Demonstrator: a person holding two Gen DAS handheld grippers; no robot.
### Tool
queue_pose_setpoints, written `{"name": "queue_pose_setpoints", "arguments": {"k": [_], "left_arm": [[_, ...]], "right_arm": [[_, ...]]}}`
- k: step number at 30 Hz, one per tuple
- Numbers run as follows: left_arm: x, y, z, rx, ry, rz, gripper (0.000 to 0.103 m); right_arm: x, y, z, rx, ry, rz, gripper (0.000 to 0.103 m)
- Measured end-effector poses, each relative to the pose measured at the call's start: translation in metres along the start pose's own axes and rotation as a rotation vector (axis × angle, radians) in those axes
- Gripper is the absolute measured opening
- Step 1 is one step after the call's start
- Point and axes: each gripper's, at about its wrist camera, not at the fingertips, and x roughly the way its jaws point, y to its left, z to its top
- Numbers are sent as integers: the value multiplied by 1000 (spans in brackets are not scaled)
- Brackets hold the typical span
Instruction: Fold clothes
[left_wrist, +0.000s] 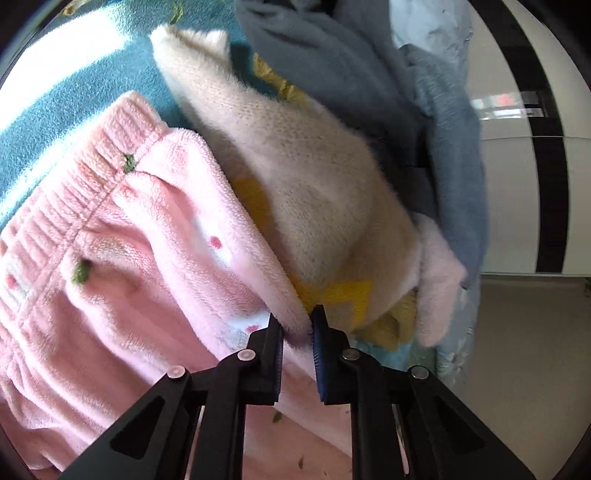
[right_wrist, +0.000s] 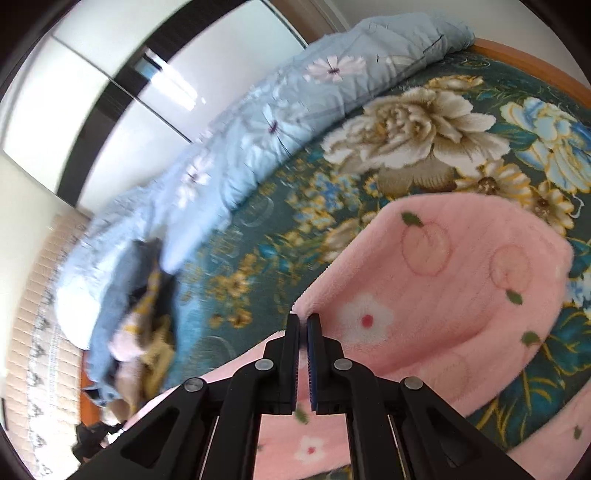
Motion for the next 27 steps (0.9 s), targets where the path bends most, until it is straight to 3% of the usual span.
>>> {"name": "queue_pose_setpoints", "arguments": {"k": [2, 5, 11, 16, 20, 27], "left_arm": [[-35, 3, -15, 41, 2, -111, 3], [-83, 13, -46, 141, -5, -201, 3], [-141, 81, -107, 203, -3, -298, 3], [-151, 137, -141, 247, -43, -290, 3], [-124, 160, -131, 284, -39, -254, 3], [-101, 176, -123, 282, -31, -314, 3]], "right_arm": [[-28, 1, -3, -6, -46, 42, 4], [-68, -3, -18, -33, -93, 88, 4], [-120, -43, -74, -2, -88, 148, 4], [-133, -80, -128, 3, -71, 134, 4], [-126, -108, -160, 65, -45, 121, 4], [-105, -142, -189, 189, -17, 85, 4]]}}
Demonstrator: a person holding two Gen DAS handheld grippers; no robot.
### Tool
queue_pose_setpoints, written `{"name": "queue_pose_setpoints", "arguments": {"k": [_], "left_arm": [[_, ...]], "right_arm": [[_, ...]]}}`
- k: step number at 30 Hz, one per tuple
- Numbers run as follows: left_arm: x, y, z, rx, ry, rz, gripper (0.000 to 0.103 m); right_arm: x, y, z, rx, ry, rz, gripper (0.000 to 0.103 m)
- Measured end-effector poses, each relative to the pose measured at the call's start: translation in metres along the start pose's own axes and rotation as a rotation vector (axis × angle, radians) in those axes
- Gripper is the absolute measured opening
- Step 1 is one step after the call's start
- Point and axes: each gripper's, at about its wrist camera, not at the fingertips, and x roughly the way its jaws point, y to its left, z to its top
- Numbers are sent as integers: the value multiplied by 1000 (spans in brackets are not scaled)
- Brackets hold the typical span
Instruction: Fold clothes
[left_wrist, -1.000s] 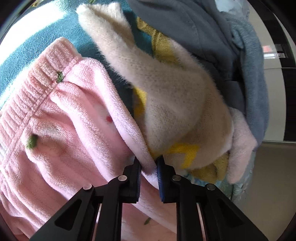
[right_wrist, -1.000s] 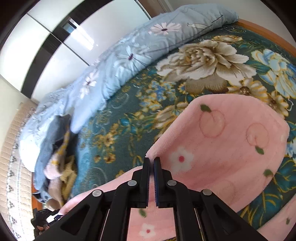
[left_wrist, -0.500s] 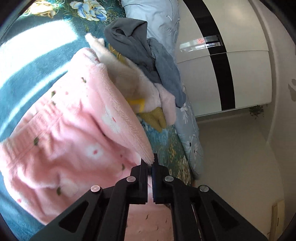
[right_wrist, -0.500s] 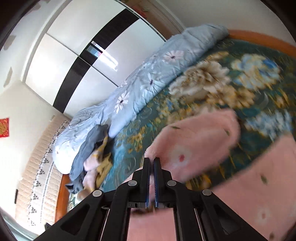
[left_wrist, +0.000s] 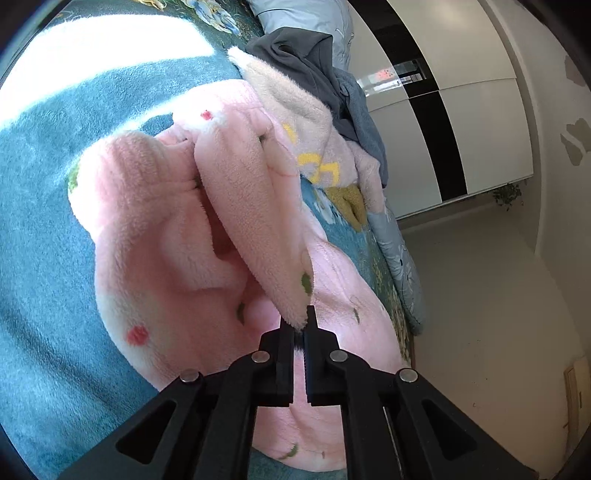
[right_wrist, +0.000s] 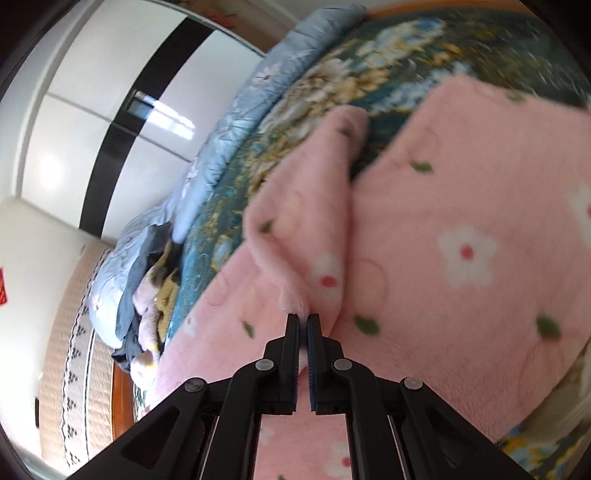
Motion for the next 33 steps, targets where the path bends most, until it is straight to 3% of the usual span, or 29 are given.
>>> {"name": "queue_pose_setpoints", "arguments": {"k": [5, 11, 14, 15, 16, 23, 27, 28, 29, 30, 32, 33], "left_arm": [[6, -6, -2, 35, 4, 25, 6], [3, 1, 5, -6, -39, 44, 34], [6, -3, 11, 14, -53, 51, 42], [8, -4, 12, 23, -56, 56, 43], [9, -5, 12, 26, -59, 66, 43], [9, 0, 11, 24, -49, 73, 43], [8, 3, 13, 5, -55, 68, 43], [6, 3, 13, 12, -63, 72, 42], [5, 1, 12, 20, -70, 81, 42], [4, 0, 12, 23, -77, 89, 42], [3, 1, 13, 15, -86, 94, 39], [4, 1, 13, 17, -85, 107, 24]], "right_arm": [[-3, 6, -1, -38, -6, -56, 8], [-10, 55, 12, -236, -67, -172, 12], [4, 84, 18, -344, -61, -219, 35], [11, 93, 20, -385, -52, -241, 49], [19, 102, 21, -426, -43, -263, 53], [78, 136, 17, -686, -22, -560, 53], [97, 132, 21, -712, -20, -678, 49], [98, 130, 25, -691, -27, -713, 32], [98, 126, 30, -654, -27, -738, 21], [95, 123, 36, -594, -18, -712, 10], [84, 117, 48, -459, 6, -619, 7], [75, 116, 53, -403, 5, -563, 6]]}}
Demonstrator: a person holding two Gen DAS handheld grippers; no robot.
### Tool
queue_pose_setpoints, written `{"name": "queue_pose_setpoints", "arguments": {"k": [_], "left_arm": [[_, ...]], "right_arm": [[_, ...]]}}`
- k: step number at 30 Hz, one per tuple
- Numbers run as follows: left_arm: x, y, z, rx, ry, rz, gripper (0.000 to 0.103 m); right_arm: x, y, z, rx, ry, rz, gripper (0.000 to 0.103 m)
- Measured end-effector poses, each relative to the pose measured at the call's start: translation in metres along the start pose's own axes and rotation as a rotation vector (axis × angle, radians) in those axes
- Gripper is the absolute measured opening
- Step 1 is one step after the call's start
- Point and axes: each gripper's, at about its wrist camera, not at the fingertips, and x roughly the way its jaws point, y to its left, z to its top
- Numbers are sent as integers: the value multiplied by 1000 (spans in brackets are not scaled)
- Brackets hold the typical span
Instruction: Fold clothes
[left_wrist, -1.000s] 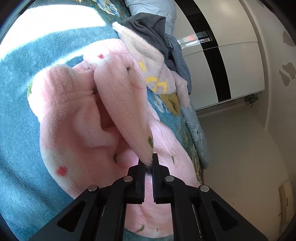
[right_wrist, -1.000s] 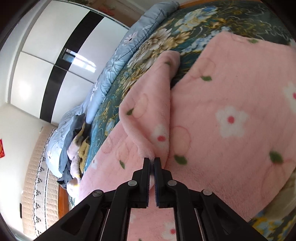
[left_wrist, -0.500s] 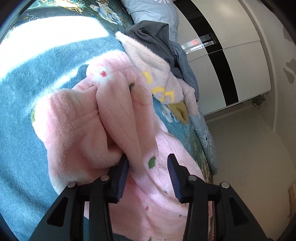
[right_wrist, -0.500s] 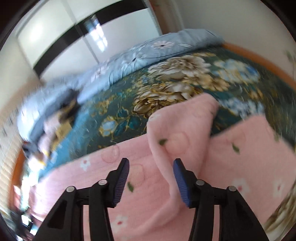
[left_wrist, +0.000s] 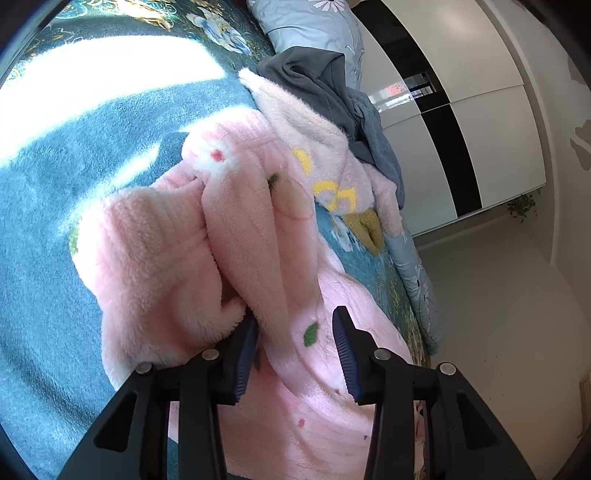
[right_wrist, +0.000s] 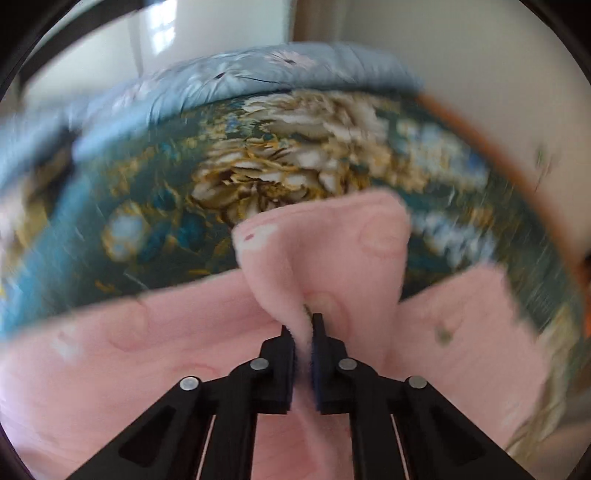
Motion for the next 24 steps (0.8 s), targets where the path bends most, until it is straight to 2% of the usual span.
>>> {"name": "queue_pose_setpoints", "arguments": {"k": [1, 2, 4, 6, 8, 9, 11, 14, 17, 20, 21, 24], "left_arm": [[0, 0, 0, 4, 1, 14, 8], [-1, 0, -1, 8, -3, 18, 3], [-4, -2, -2, 15, -17, 9, 3], [-18, -6, -3, 21, -65, -50, 3], [-35, -13, -4, 41, -110, -130, 3], [-44, -16, -4, 57, -131, -163, 3], [-51, -21, -4, 96, -143, -146, 3], [-42, -7, -5, 41, -94, -117, 3], [-33, 8, -8, -46, -54, -119, 3], [-33, 10, -9, -53, -57, -104, 3], [-33, 10, -9, -52, -58, -105, 3], [-33, 10, -10, -56, -59, -100, 3]], "right_arm": [[-12, -7, 3, 42, -16, 69, 6], [-24, -15, 6, 80, -37, 142, 6], [-53, -40, 9, 187, -108, 325, 6], [-81, -74, 5, 309, -201, 501, 6], [-96, -113, -10, 403, -272, 571, 6], [-97, -132, -21, 442, -289, 576, 6], [-79, -163, -46, 509, -239, 503, 6], [-36, -198, -89, 639, -113, 461, 5], [-12, -213, -114, 704, -79, 492, 5], [-7, -212, -114, 678, -71, 499, 5], [-9, -209, -111, 652, -73, 487, 9], [-24, -202, -97, 531, -100, 407, 9]]}}
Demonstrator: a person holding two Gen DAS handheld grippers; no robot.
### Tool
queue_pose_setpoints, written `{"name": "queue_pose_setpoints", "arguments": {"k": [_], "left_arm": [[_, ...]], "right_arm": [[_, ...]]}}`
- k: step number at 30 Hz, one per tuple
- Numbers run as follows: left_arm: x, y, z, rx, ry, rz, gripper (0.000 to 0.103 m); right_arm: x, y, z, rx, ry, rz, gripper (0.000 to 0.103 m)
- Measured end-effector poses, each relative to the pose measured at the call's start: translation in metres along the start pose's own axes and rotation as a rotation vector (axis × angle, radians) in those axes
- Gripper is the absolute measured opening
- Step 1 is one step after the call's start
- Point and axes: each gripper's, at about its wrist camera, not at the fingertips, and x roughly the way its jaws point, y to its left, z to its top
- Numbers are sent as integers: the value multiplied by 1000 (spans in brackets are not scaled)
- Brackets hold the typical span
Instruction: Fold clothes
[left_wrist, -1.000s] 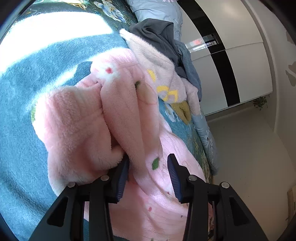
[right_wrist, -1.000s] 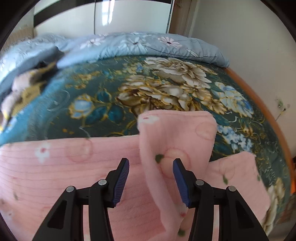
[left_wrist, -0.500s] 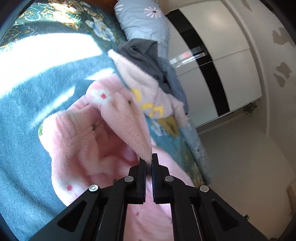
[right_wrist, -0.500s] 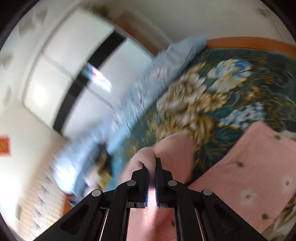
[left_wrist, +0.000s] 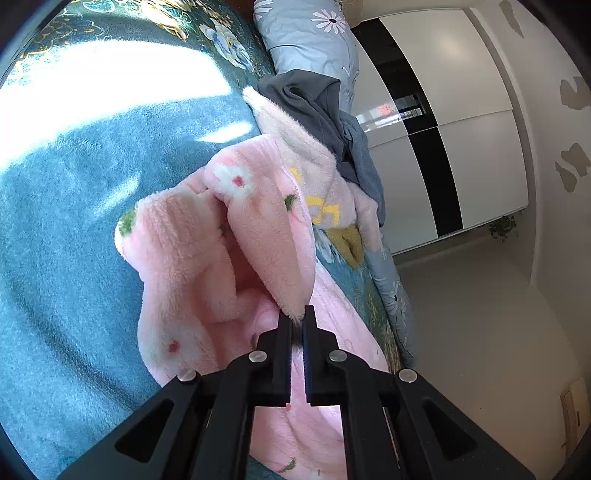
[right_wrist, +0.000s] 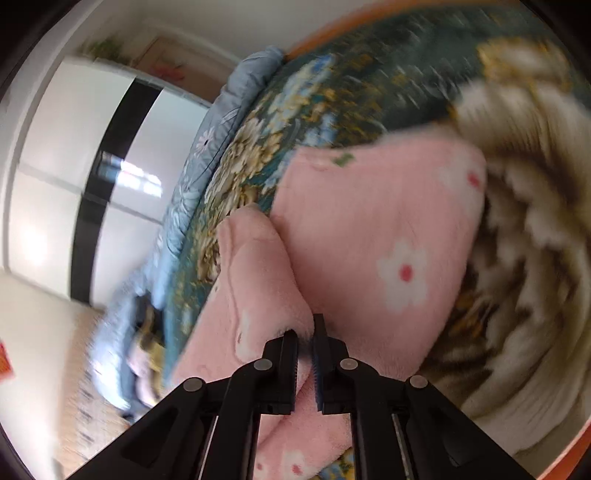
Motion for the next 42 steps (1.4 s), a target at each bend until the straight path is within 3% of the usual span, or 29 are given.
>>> {"name": "queue_pose_setpoints", "arguments": {"k": [2, 7, 10, 12, 18, 21, 26, 30, 36, 42], "left_arm": [[1, 1, 0, -9, 3, -3, 3], [1, 3, 1, -20, 8, -2, 3], [2, 4, 1, -25, 11, -3, 3], [2, 5, 1, -32, 15, -5, 3], [2, 10, 1, -61, 29, -21, 3], [2, 10, 1, -62, 31, -19, 3], [3, 10, 1, -60, 27, -14, 3], [5, 9, 0, -56, 24, -7, 3], [6, 12, 1, -68, 22, -2, 3], [5, 13, 2, -82, 30, -14, 3]], "right_arm": [[-7, 13, 2, -98, -17, -43, 11], [-30, 43, 3, -319, -99, -165, 40], [-35, 60, 7, -404, -125, -205, 47], [-37, 58, 13, -374, -134, -232, 47], [-27, -3, 29, -39, -74, -159, 47], [-32, -19, 30, -28, -100, -233, 47], [-45, -17, 31, -78, -132, -170, 47], [-42, 12, 22, -241, -132, -141, 53], [-16, 78, -18, -630, -66, -206, 57], [21, 93, -46, -794, 20, -305, 57]]}}
